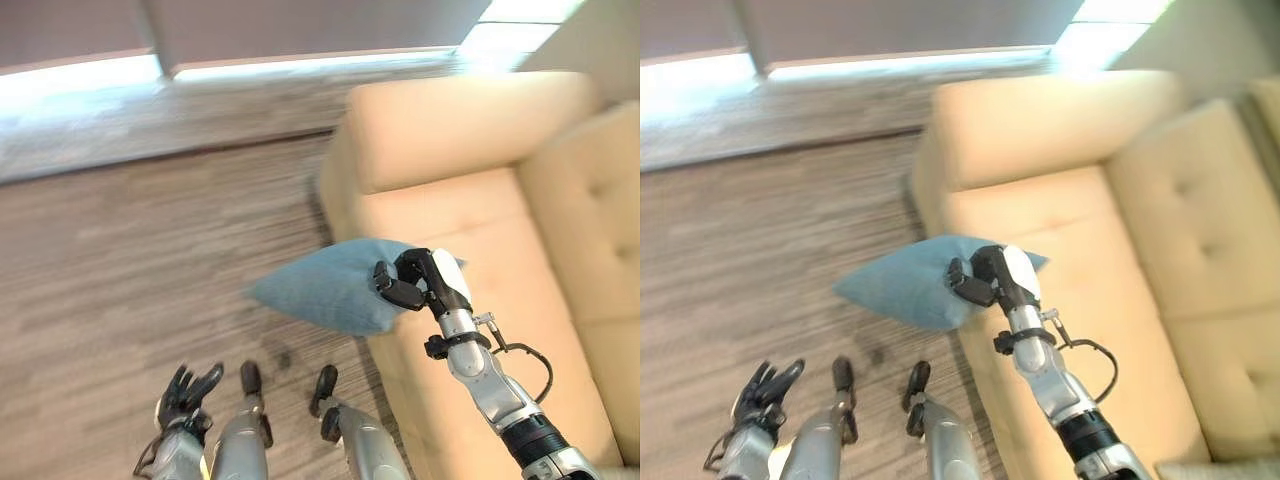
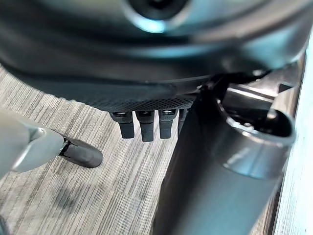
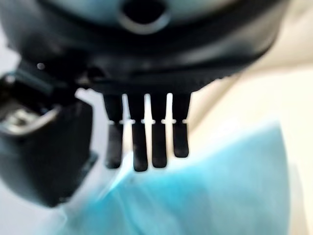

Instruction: Pick up all the scattered cushions and arrange them neatly on the sofa.

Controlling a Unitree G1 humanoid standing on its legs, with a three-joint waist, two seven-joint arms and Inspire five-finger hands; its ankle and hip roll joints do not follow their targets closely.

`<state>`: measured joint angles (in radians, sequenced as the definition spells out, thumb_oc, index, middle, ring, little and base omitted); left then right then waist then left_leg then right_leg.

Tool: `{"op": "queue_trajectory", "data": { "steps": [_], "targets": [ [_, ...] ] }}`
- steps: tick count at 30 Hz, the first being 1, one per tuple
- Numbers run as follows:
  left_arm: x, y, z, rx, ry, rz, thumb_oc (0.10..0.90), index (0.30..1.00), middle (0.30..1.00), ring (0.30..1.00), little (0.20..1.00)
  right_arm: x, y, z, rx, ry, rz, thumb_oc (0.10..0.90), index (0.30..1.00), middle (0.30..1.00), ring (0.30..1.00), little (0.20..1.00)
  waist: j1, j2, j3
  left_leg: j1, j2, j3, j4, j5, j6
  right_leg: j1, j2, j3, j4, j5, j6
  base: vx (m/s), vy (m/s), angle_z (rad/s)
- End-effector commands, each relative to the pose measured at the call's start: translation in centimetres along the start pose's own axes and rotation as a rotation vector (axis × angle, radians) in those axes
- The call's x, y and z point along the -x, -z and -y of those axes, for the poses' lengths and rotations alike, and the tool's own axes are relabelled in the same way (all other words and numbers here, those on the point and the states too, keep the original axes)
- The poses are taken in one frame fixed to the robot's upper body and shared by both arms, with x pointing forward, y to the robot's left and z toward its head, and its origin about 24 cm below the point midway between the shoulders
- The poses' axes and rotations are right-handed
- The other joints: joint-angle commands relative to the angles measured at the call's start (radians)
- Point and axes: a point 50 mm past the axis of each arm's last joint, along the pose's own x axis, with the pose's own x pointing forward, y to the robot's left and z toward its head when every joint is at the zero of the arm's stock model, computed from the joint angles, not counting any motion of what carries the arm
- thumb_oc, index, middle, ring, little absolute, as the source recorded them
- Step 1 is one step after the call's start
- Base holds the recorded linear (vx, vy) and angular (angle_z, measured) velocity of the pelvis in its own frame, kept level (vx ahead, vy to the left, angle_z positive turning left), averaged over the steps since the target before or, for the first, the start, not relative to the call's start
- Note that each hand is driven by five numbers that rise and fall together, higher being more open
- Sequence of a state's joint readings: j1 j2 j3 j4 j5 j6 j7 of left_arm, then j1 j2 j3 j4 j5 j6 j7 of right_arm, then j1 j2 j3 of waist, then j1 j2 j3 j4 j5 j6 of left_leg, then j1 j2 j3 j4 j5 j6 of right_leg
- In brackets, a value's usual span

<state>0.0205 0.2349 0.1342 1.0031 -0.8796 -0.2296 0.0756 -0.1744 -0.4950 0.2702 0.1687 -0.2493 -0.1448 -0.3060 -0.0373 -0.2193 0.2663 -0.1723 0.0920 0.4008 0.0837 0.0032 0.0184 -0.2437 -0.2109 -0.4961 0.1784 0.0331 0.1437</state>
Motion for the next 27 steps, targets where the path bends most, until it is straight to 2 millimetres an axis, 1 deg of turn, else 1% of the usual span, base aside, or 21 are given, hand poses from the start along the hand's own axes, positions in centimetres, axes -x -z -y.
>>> {"op": "queue_trajectory", "data": {
  "steps": [1, 2, 3, 6, 8, 9, 10, 11, 12, 13, 14, 15, 16, 17, 18, 19, 21, 22, 24, 26, 27],
  "targets": [
    [0.7, 1.4, -1.5, -0.064, -0.009, -0.037, 0.800, 0.900, 0.900, 0.900, 0.900, -1.2, -3.3, 3.7, 0.053, 0.118, 0.232, 0.400, 0.300, 0.300, 0.300, 0.300, 0.008, 0.043, -0.120, 0.072, 0.025, -0.080, 0.007, -0.100, -0.056, 0.008, -0.006, 0.009, 0.112, 0.034, 0.065, 0.07, -0.161, -0.71],
    [0.9, 1.8, -1.3, -0.041, 0.001, -0.041, 0.800, 0.900, 0.900, 0.900, 0.900, -0.9, -3.3, 4.7, 0.100, 0.125, 0.244, 0.400, 0.300, 0.300, 0.300, 0.300, -0.003, 0.051, -0.144, 0.104, 0.023, -0.073, -0.009, -0.101, -0.060, 0.042, 0.006, 0.047, 0.071, 0.011, 0.048, 0.10, -0.211, -0.47],
    [1.1, 2.2, -1.2, -0.029, 0.004, -0.046, 0.800, 0.900, 0.900, 0.900, 0.900, -0.7, -3.1, 5.3, 0.126, 0.132, 0.243, 0.400, 0.300, 0.300, 0.300, 0.300, -0.008, 0.059, -0.162, 0.124, 0.025, -0.063, -0.020, -0.095, -0.067, 0.061, 0.015, 0.060, 0.049, -0.007, 0.038, 0.10, -0.184, -0.17],
    [1.7, 3.2, -1.8, -0.011, -0.004, -0.067, 0.800, 0.900, 0.900, 0.900, 0.900, -0.1, -3.1, 6.6, 0.180, 0.134, 0.256, 0.400, 0.300, 0.300, 0.300, 0.300, -0.029, 0.081, -0.201, 0.167, 0.046, -0.042, -0.029, -0.088, -0.089, 0.111, 0.034, 0.076, 0.008, -0.048, 0.017, 0.14, -0.194, -0.22],
    [1.8, 3.2, -1.5, 0.006, 0.019, -0.061, 0.800, 0.900, 0.900, 0.900, 0.900, 0.1, -3.1, 7.0, 0.215, 0.123, 0.263, 0.400, 0.300, 0.300, 0.300, 0.300, -0.040, 0.089, -0.217, 0.177, 0.073, -0.029, 0.009, -0.075, -0.112, 0.147, 0.061, 0.088, -0.019, -0.072, 0.000, 0.13, -0.270, -0.14],
    [2.0, 3.2, -1.4, 0.010, 0.037, -0.056, 0.800, 0.900, 0.900, 0.900, 0.900, 0.2, -3.0, 7.1, 0.209, 0.118, 0.259, 0.400, 0.300, 0.300, 0.300, 0.300, -0.048, 0.091, -0.223, 0.178, 0.099, -0.017, 0.062, -0.072, -0.127, 0.170, 0.082, 0.099, -0.039, -0.086, -0.018, 0.12, -0.306, -0.17],
    [2.1, 3.1, -1.1, 0.006, 0.054, -0.049, 0.800, 0.900, 0.900, 0.900, 0.900, 0.1, -3.2, 7.0, 0.195, 0.116, 0.266, 0.400, 0.300, 0.300, 0.300, 0.300, -0.054, 0.088, -0.220, 0.168, 0.124, -0.017, 0.137, -0.054, -0.133, 0.184, 0.097, 0.118, -0.047, -0.096, -0.031, 0.10, -0.314, -0.31],
    [2.1, 2.7, -0.8, 0.007, 0.076, -0.029, 0.800, 0.900, 0.900, 0.900, 0.900, 0.1, -3.5, 6.8, 0.188, 0.097, 0.276, 0.400, 0.300, 0.300, 0.300, 0.300, -0.052, 0.090, -0.210, 0.148, 0.161, -0.021, 0.240, -0.044, -0.139, 0.198, 0.122, 0.145, -0.055, -0.110, -0.057, 0.07, -0.275, -0.57],
    [2.0, 2.4, -0.5, 0.018, 0.082, -0.020, 0.800, 0.900, 0.900, 0.900, 0.900, -0.1, -3.9, 6.7, 0.180, 0.080, 0.294, 0.400, 0.300, 0.300, 0.300, 0.300, -0.054, 0.093, -0.200, 0.136, 0.179, -0.024, 0.305, -0.024, -0.138, 0.203, 0.136, 0.167, -0.059, -0.117, -0.072, 0.04, -0.171, -0.84],
    [2.0, 2.4, -0.5, 0.020, 0.082, -0.020, 0.800, 0.900, 0.900, 0.900, 0.900, -0.1, -3.9, 6.7, 0.179, 0.080, 0.295, 0.400, 0.300, 0.300, 0.300, 0.300, -0.053, 0.095, -0.198, 0.134, 0.184, -0.024, 0.314, -0.027, -0.141, 0.203, 0.140, 0.169, -0.059, -0.117, -0.075, 0.00, -0.172, -1.16],
    [2.1, 2.6, -0.2, 0.049, 0.099, -0.033, 0.800, 0.900, 0.900, 0.900, 0.900, -0.4, -4.0, 6.4, 0.136, 0.051, 0.298, 0.400, 0.300, 0.300, 0.300, 0.300, -0.040, 0.102, -0.179, 0.061, 0.200, -0.084, 0.428, -0.001, -0.139, 0.216, 0.161, 0.198, -0.076, -0.137, -0.094, -0.01, -0.105, -1.07],
    [2.3, 3.2, -0.4, 0.049, 0.098, -0.055, 0.800, 0.900, 0.900, 0.900, 0.900, -0.4, -3.8, 6.3, 0.130, 0.035, 0.282, 0.400, 0.300, 0.300, 0.300, 0.300, -0.033, 0.104, -0.172, 0.018, 0.183, -0.122, 0.439, -0.024, -0.125, 0.219, 0.160, 0.213, -0.078, -0.142, -0.094, -0.01, -0.097, -1.03],
    [2.3, 3.2, -0.4, 0.049, 0.098, -0.056, 0.800, 0.900, 0.900, 0.900, 0.900, -0.4, -3.8, 6.3, 0.130, 0.035, 0.282, 0.400, 0.300, 0.300, 0.300, 0.300, -0.033, 0.104, -0.173, 0.017, 0.184, -0.123, 0.440, -0.024, -0.125, 0.218, 0.160, 0.213, -0.077, -0.142, -0.094, -0.05, 0.064, -0.81],
    [3.5, 5.7, -2.4, 0.030, 0.035, -0.132, 0.800, 0.900, 0.900, 0.900, 0.900, 0.0, -3.2, 6.1, 0.136, 0.016, 0.256, 0.488, 0.432, 0.432, 0.432, 0.432, -0.011, 0.100, -0.156, -0.029, 0.132, -0.177, 0.340, -0.041, -0.089, 0.213, 0.151, 0.240, -0.082, -0.133, -0.090, -0.02, 0.120, -0.60],
    [4.2, 6.9, -3.8, -0.006, -0.020, -0.176, 0.800, 0.900, 0.900, 0.900, 0.900, 0.2, -2.9, 6.0, 0.137, 0.007, 0.253, 0.681, 0.721, 0.721, 0.721, 0.721, 0.005, 0.101, -0.150, -0.026, 0.118, -0.222, 0.254, -0.047, -0.089, 0.216, 0.152, 0.264, -0.084, -0.134, -0.082, -0.01, 0.182, -0.72],
    [4.4, 7.3, -4.8, -0.028, -0.068, -0.194, 0.800, 0.900, 0.900, 0.900, 0.900, 0.4, -2.7, 6.0, 0.126, 0.010, 0.248, 0.800, 0.900, 0.900, 0.900, 0.900, 0.020, 0.105, -0.146, -0.032, 0.103, -0.283, 0.166, -0.026, -0.098, 0.209, 0.152, 0.286, -0.084, -0.131, -0.073, 0.07, 0.160, -0.81],
    [4.8, 7.9, -6.7, -0.108, -0.145, -0.244, 0.800, 0.900, 0.900, 0.900, 0.900, 0.9, -2.2, 6.2, 0.115, 0.022, 0.233, 0.800, 0.900, 0.900, 0.900, 0.900, 0.044, 0.119, -0.117, -0.075, 0.072, -0.431, 0.069, 0.025, -0.122, 0.214, 0.166, 0.336, -0.079, -0.145, -0.063, 0.04, 0.104, -0.77],
    [4.2, 7.0, -6.8, -0.187, -0.137, -0.226, 0.800, 0.900, 0.900, 0.900, 0.900, 1.0, -1.8, 6.5, 0.132, 0.034, 0.218, 0.800, 0.900, 0.900, 0.900, 0.900, 0.040, 0.121, -0.106, -0.110, 0.072, -0.463, 0.042, 0.047, -0.132, 0.212, 0.166, 0.347, -0.075, -0.152, -0.064, 0.01, 0.089, -0.42],
    [4.2, 7.8, -6.9, -0.293, -0.126, -0.313, 0.800, 0.900, 0.900, 0.900, 0.900, 1.8, -1.1, 6.7, 0.101, 0.029, 0.180, 0.800, 0.900, 0.900, 0.900, 0.900, 0.017, 0.150, -0.104, -0.065, 0.105, -0.444, -0.036, 0.077, -0.139, 0.197, 0.182, 0.354, -0.061, -0.165, -0.062, 0.03, 0.162, -0.30],
    [4.1, 8.3, -6.4, -0.430, -0.093, -0.357, 0.800, 0.900, 0.900, 0.900, 0.900, 2.1, -0.6, 6.1, 0.083, 0.014, 0.150, 0.800, 0.900, 0.900, 0.900, 0.900, 0.001, 0.155, -0.109, -0.037, 0.107, -0.422, -0.070, 0.087, -0.147, 0.170, 0.180, 0.373, -0.056, -0.158, -0.057, 0.02, 0.207, -0.23],
    [4.5, 8.8, -6.8, -0.586, -0.063, -0.406, 0.800, 0.900, 0.900, 0.900, 0.900, 2.3, -0.1, 5.8, 0.067, -0.002, 0.127, 0.800, 0.900, 0.900, 0.900, 0.900, -0.008, 0.151, -0.109, -0.021, 0.105, -0.402, -0.081, 0.080, -0.144, 0.156, 0.175, 0.387, -0.056, -0.152, -0.051, 0.01, 0.171, -0.27]
  ]
}}
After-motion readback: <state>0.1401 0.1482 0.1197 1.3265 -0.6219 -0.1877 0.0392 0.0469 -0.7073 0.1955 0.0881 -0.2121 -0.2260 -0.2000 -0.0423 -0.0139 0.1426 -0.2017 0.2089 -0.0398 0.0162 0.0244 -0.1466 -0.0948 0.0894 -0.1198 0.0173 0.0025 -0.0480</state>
